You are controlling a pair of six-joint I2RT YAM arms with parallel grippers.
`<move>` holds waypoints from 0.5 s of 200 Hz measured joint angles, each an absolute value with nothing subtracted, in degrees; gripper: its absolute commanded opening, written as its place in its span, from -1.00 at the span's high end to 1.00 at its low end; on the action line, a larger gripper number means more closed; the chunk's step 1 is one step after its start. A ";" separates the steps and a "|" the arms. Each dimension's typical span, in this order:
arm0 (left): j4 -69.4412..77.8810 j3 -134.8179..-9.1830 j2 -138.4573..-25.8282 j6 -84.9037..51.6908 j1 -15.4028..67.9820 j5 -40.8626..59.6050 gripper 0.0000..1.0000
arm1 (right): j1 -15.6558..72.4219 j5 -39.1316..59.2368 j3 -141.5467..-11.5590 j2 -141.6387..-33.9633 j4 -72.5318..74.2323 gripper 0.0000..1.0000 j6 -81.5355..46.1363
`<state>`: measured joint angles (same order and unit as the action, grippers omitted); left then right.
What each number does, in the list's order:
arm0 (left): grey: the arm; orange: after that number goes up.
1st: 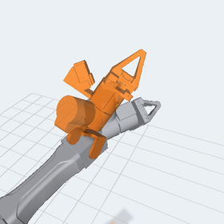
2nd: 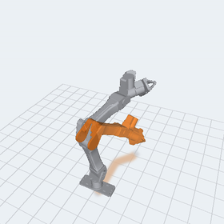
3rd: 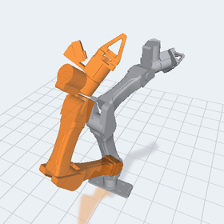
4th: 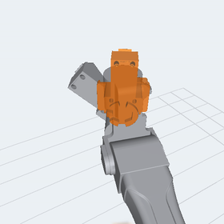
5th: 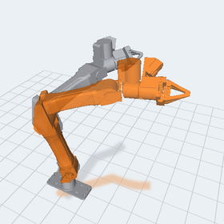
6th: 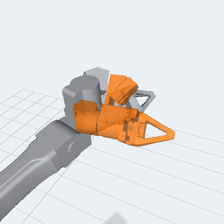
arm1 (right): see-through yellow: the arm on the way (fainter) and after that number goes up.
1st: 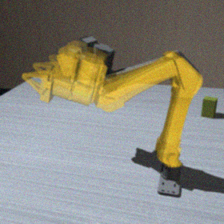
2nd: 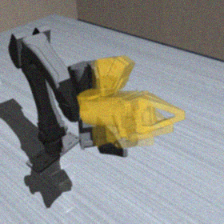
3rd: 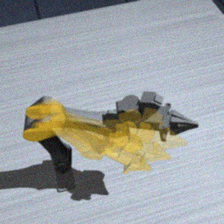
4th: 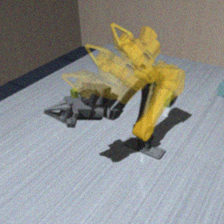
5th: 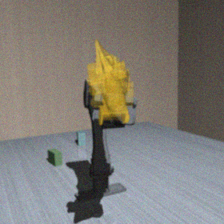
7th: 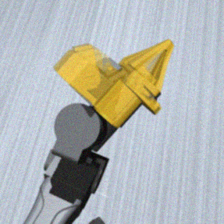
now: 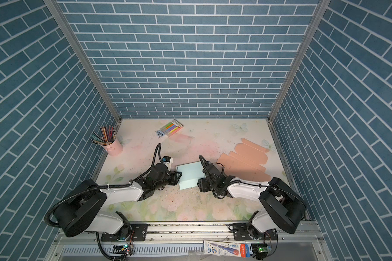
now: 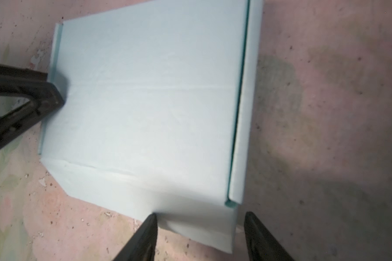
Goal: Fold the paper box
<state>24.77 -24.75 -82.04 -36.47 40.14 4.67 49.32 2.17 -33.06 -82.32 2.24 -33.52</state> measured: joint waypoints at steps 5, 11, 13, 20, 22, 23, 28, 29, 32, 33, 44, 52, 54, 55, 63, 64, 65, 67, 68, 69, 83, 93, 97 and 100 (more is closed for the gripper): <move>24.82 -24.73 -82.06 -36.47 40.14 4.75 0.28 | 49.06 2.11 -33.06 -82.37 2.24 -0.24 -33.50; 24.84 -24.71 -82.08 -36.47 40.14 4.80 0.27 | 48.86 2.11 -33.06 -82.41 2.28 -0.24 -33.41; 24.86 -24.71 -82.08 -36.47 40.14 4.80 0.27 | 48.77 2.11 -33.06 -82.43 2.28 -0.24 -33.36; 24.86 -24.71 -82.08 -36.47 40.14 4.82 0.27 | 48.62 2.09 -33.06 -82.50 2.31 -0.24 -33.32; 24.86 -24.71 -82.08 -36.47 40.14 4.82 0.27 | 48.58 2.09 -33.06 -82.50 2.33 -0.24 -33.28; 24.86 -24.71 -82.08 -36.47 40.14 4.84 0.27 | 48.53 2.09 -33.06 -82.50 2.35 -0.24 -33.21; 24.86 -24.71 -82.08 -36.49 40.14 4.84 0.27 | 48.45 2.11 -33.06 -82.52 2.39 -0.24 -33.17; 24.86 -24.71 -82.08 -36.49 40.14 4.84 0.27 | 48.45 2.11 -33.06 -82.52 2.39 -0.24 -33.17; 24.84 -24.71 -82.06 -36.49 40.14 4.86 0.27 | 48.45 2.09 -33.06 -82.52 2.42 -0.24 -33.15; 24.84 -24.71 -82.06 -36.49 40.14 4.86 0.27 | 48.42 2.09 -33.06 -82.52 2.42 -0.24 -33.15; 24.71 -24.49 -81.73 -36.49 40.14 4.99 0.26 | 48.29 2.09 -33.06 -82.52 2.44 -0.25 -33.12; 24.23 -24.21 -81.08 -36.47 40.14 4.99 0.26 | 48.16 2.04 -33.06 -82.50 2.44 -0.25 -33.10; 24.01 -24.12 -80.84 -36.47 40.14 4.97 0.25 | 48.12 2.00 -33.06 -82.50 2.44 -0.25 -33.10; 23.97 -24.08 -80.77 -36.47 40.14 4.97 0.25 | 48.12 1.98 -33.06 -82.50 2.44 -0.25 -33.10; 23.03 -23.68 -79.61 -36.40 40.07 4.95 0.22 | 47.94 1.87 -33.06 -82.50 2.44 -0.25 -33.06; 22.85 -23.62 -79.37 -36.40 40.07 4.95 0.21 | 47.92 1.87 -33.06 -82.50 2.42 -0.25 -33.06; 22.74 -23.57 -79.22 -36.40 40.05 4.95 0.20 | 47.90 1.85 -33.06 -82.50 2.44 -0.25 -33.06; 22.46 -23.49 -78.87 -36.29 39.99 4.99 0.19 | 47.86 1.83 -33.06 -82.50 2.42 -0.25 -33.01; 22.35 -23.46 -78.76 -36.27 39.99 4.99 0.18 | 47.83 1.78 -33.06 -82.50 2.44 -0.25 -32.99; 22.26 -23.44 -78.65 -36.29 39.97 5.02 0.18 | 47.81 1.78 -33.06 -82.50 2.44 -0.25 -32.99; 20.40 -23.05 -76.20 -35.90 38.98 5.58 0.07 | 47.55 1.69 -33.06 -82.50 2.44 -0.25 -32.95; 19.62 -23.07 -74.87 -35.27 37.67 6.09 0.01 | 47.37 1.69 -33.06 -82.50 2.46 -0.25 -32.93; 19.33 -23.11 -74.41 -35.09 37.06 6.39 0.00 | 47.31 1.69 -33.06 -82.50 2.46 -0.25 -32.88; 19.00 -23.22 -74.15 -34.79 36.62 6.52 -0.01 | 47.24 1.69 -33.06 -82.50 2.48 -0.25 -32.77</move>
<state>19.00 -23.22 -74.15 -34.79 36.62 6.52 47.24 1.69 -33.06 -82.50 2.48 -32.77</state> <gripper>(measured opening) 0.484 0.625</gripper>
